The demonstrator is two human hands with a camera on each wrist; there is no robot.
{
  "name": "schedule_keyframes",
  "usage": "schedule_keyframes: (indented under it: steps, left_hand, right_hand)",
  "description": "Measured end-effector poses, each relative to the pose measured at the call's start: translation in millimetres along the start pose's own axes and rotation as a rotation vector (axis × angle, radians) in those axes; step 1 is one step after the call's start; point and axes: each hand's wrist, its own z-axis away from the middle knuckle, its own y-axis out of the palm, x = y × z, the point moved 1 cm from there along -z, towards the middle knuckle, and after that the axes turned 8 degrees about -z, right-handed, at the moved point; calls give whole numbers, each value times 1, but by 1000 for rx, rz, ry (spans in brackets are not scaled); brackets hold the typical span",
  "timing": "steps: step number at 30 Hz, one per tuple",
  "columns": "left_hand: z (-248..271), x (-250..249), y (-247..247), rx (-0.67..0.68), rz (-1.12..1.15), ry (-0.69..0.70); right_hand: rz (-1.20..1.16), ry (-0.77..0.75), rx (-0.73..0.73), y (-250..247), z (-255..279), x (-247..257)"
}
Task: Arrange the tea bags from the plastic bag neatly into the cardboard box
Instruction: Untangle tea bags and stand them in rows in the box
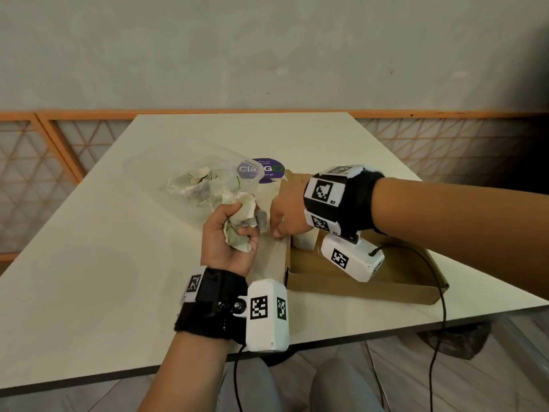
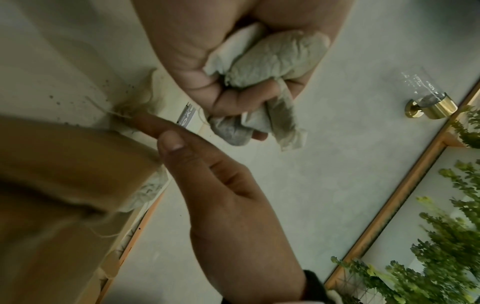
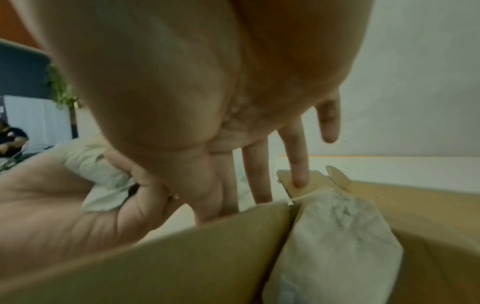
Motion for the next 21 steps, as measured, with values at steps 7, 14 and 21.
schedule_keyframes:
  steps: [7,14,21]
  left_hand:
    - [0,2,2,-151,-64,-13]
    - [-2,4,6,-298,-197,-39]
    - [-2,4,3,-393,-346,-47]
  right_hand:
    - [-121,62,-61,-9,9,-12]
    - [-574,-7,-358,-21,36,-40]
    - [-833,-8,-593,-6,55,-60]
